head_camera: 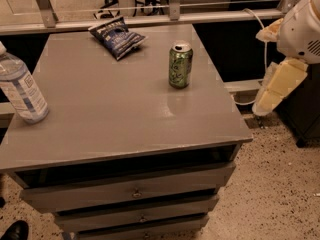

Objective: Move green can near blue plastic bottle

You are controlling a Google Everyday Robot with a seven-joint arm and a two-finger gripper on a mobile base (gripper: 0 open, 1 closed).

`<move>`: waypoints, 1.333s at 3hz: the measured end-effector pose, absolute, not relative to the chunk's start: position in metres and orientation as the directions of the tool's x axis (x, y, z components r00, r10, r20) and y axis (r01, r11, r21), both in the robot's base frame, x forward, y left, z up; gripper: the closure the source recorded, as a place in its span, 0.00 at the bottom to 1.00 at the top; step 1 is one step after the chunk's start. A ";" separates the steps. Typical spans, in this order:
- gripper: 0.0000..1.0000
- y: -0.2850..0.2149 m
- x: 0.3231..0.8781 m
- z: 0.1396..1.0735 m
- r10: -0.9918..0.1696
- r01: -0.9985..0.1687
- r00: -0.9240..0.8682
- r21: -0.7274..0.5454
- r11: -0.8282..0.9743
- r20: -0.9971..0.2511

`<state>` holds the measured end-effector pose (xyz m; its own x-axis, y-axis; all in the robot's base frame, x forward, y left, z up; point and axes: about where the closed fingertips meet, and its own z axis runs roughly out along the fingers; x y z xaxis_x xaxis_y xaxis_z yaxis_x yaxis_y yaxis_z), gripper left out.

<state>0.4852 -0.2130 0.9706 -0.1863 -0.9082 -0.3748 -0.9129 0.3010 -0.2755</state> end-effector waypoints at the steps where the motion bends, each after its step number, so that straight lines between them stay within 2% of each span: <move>1: 0.00 -0.207 0.531 0.974 -0.859 -0.898 -0.138 -0.303 0.318 -0.492; 3: 0.00 -0.171 0.619 0.984 -0.686 -0.881 -0.041 -0.298 0.367 -0.726; 4: 0.00 -0.154 0.654 0.969 -0.612 -0.882 -0.028 -0.268 0.387 -0.790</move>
Offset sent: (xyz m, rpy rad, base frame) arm 0.1566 0.0352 0.0245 0.4894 -0.2134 0.0575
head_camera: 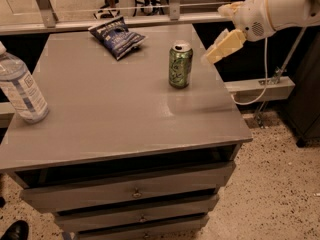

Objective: Move green can near blue plastic bottle

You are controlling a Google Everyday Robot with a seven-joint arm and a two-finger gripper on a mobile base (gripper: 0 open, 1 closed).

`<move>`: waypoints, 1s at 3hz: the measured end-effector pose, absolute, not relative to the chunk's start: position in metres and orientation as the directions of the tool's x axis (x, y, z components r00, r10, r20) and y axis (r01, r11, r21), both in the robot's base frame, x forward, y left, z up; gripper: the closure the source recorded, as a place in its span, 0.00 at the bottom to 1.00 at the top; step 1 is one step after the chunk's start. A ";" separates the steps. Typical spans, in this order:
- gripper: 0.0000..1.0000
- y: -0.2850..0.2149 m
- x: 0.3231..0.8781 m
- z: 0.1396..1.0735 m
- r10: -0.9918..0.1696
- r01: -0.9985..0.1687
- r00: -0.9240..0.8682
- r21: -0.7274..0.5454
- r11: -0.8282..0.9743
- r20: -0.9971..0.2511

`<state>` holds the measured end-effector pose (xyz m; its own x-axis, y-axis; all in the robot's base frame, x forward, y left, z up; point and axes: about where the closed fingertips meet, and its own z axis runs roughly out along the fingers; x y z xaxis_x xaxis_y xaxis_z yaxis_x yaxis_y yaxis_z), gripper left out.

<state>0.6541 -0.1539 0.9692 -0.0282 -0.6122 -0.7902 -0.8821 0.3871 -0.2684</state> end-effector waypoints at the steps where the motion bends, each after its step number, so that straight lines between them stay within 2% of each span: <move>1: 0.00 -0.138 0.669 0.948 -0.561 -0.892 -0.039 -0.225 0.393 -0.827; 3: 0.00 -0.100 0.670 0.891 -0.498 -0.925 -0.113 -0.093 0.369 -0.860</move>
Offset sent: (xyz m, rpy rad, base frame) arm 0.0242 0.0516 -0.0801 0.1503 0.1270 0.0391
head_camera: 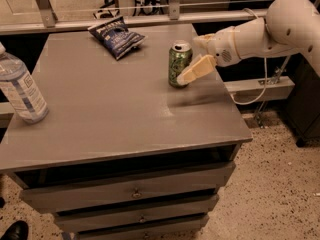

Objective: Move green can near blue plastic bottle

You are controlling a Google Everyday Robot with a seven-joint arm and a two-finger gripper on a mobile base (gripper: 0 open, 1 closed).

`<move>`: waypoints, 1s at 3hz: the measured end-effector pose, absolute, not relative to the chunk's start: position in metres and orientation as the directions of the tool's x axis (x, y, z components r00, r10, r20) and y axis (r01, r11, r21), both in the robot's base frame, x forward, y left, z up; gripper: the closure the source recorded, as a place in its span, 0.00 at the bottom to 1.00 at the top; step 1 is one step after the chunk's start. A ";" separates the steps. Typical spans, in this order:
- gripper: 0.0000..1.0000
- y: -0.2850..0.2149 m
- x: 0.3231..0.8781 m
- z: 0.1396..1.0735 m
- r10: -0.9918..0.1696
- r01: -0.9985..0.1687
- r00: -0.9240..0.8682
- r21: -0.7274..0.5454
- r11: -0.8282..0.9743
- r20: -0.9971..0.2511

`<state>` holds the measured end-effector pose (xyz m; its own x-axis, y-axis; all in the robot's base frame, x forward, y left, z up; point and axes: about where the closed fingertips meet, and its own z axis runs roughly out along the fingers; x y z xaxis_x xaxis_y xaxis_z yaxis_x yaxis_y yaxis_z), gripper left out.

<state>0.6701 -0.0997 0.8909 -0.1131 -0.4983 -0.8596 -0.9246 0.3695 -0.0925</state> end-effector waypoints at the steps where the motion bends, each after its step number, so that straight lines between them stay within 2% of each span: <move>1: 0.25 -0.083 0.666 0.880 -0.469 -0.937 -0.119 -0.058 0.345 -0.875; 3: 0.71 -0.065 0.652 0.900 -0.440 -0.949 -0.086 -0.061 0.310 -0.894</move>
Offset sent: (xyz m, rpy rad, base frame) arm -0.0098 0.0189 -0.0073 0.0766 0.0213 0.0368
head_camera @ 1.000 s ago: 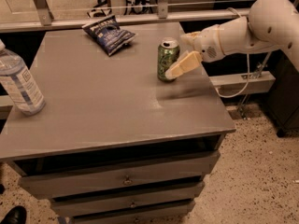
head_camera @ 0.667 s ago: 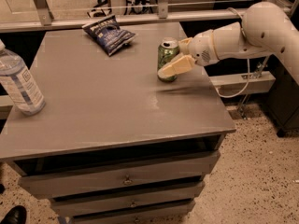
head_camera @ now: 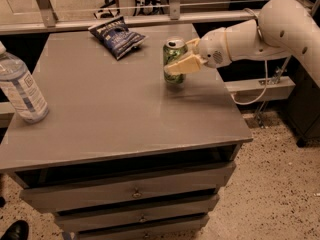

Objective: Move green can near blue plastic bottle

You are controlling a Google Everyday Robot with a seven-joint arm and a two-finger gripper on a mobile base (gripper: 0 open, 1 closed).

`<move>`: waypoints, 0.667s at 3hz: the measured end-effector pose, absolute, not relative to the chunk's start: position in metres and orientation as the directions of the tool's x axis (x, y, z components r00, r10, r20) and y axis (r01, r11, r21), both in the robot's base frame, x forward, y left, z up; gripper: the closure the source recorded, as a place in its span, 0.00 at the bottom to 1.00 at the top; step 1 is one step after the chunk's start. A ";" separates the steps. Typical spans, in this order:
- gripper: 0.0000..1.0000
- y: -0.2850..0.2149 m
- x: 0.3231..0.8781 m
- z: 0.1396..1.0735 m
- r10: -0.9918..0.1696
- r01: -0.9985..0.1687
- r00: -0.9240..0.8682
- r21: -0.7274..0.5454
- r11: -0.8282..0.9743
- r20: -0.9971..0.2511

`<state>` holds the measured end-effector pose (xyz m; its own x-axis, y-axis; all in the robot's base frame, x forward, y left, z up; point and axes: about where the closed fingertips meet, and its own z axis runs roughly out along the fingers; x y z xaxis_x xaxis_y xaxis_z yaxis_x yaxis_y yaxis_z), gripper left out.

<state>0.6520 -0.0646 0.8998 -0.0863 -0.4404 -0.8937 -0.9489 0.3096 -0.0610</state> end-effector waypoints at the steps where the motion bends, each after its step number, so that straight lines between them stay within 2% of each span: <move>1: 0.95 -0.037 0.634 0.930 -0.414 -0.964 -0.043 -0.072 0.257 -0.909; 2: 1.00 -0.020 0.622 0.948 -0.397 -0.971 -0.017 -0.079 0.224 -0.918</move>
Offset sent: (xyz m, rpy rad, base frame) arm -0.0169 0.0253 0.0278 0.0305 -0.0198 0.0530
